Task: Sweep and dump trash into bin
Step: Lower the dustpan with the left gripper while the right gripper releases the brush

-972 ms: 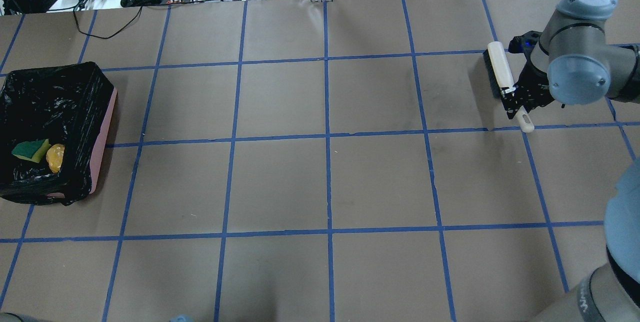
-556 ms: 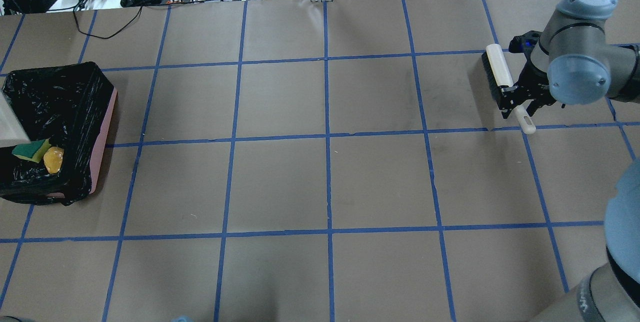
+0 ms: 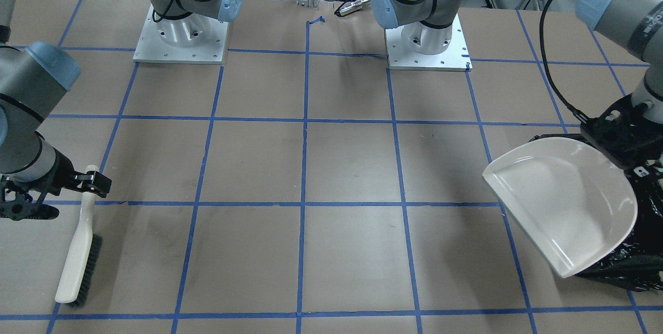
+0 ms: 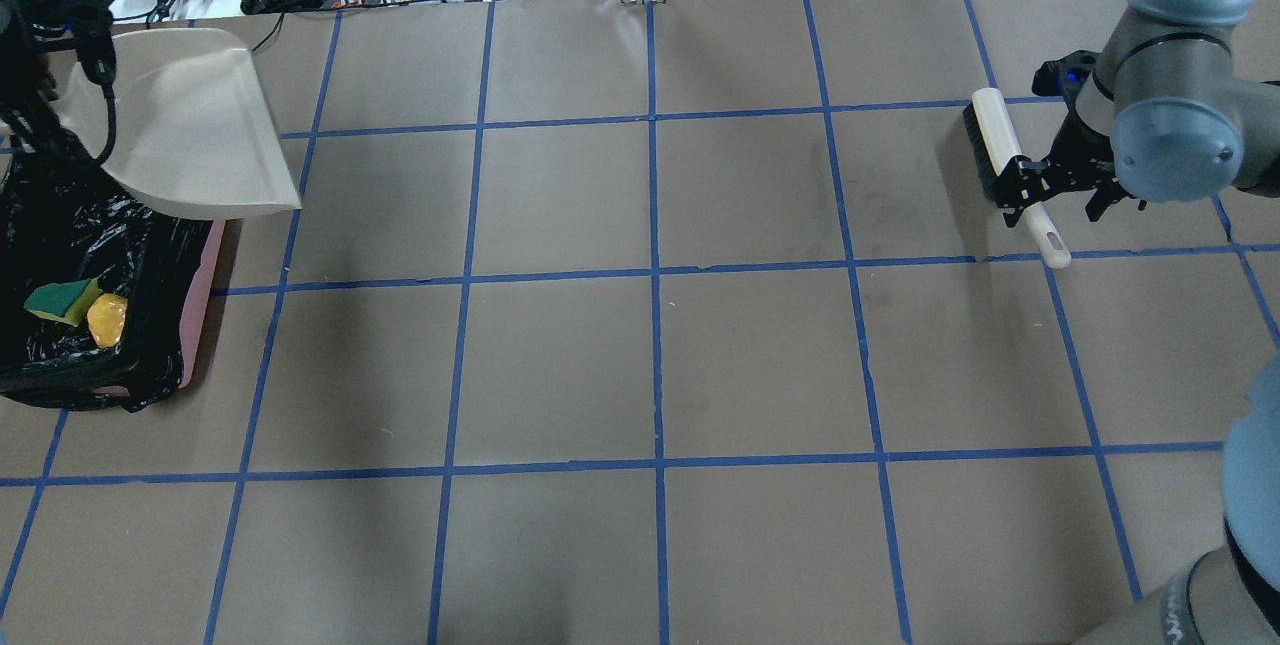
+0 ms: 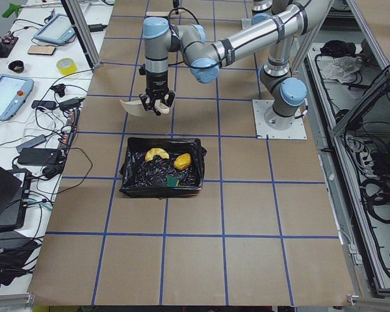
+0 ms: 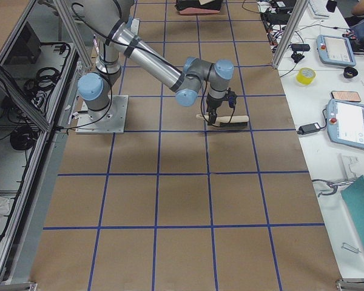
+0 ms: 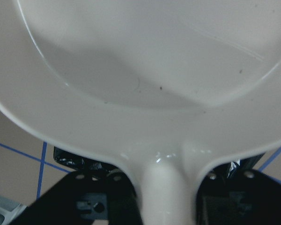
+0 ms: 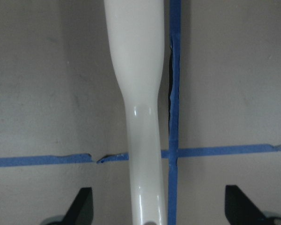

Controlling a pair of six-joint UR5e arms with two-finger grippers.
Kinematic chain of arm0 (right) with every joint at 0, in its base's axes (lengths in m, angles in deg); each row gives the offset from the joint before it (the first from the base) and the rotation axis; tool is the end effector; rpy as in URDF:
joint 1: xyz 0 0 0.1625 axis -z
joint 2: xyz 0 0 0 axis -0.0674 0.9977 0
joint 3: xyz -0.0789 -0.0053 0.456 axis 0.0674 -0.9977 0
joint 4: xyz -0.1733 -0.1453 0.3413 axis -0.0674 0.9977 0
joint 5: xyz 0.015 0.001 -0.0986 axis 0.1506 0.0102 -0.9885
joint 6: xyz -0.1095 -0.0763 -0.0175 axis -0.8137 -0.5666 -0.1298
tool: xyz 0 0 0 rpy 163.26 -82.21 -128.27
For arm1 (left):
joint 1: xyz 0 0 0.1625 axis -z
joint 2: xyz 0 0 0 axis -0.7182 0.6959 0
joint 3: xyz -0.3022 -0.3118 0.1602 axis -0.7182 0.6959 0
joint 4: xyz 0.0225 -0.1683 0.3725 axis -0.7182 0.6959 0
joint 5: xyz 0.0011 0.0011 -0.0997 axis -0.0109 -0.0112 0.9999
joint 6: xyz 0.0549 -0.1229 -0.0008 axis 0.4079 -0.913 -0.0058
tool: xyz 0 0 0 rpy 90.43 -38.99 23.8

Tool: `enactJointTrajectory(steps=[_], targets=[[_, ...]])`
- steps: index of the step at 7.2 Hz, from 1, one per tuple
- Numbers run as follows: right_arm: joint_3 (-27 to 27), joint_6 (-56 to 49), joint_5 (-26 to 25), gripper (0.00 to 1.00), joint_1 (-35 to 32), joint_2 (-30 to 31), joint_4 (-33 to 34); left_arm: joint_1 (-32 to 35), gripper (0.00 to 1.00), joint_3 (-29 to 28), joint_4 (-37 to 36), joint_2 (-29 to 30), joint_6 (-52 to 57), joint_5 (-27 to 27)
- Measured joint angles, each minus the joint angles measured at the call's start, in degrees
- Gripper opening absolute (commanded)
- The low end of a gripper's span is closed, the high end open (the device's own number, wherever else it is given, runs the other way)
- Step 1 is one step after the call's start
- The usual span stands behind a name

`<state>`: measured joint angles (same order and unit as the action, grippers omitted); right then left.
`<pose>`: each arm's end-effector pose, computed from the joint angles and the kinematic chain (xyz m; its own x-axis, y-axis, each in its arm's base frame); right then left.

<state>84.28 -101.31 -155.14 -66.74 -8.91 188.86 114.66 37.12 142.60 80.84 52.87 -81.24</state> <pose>-0.0772 -0.5792 0.2604 -0.9966 0.0180 0.0803 0.0245 0.9964 0.0815 0.1176 -0.5862 0.4239 -0.3403 0.9238 -0.1755 0.8995 0.3742 0.2257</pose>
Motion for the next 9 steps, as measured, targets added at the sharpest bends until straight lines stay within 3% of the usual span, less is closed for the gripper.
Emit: enactJointTrajectory(steps=[3,5,9], targets=[[-2.8,1.6,0.1,1.0,-0.2,9.6,-12.2,3.6,0.0,0.2,-0.4,3.7,-0.9,8.0],[-4.8,8.9,3.9,1.0,-1.4,15.0,-19.5,7.2,0.0,0.0,-3.1,7.5,-3.1,11.7],[-5.3,19.4,5.7,1.0,-12.0,23.4,-22.9,10.6,0.0,0.5,-12.3,14.4,2.0,12.9]])
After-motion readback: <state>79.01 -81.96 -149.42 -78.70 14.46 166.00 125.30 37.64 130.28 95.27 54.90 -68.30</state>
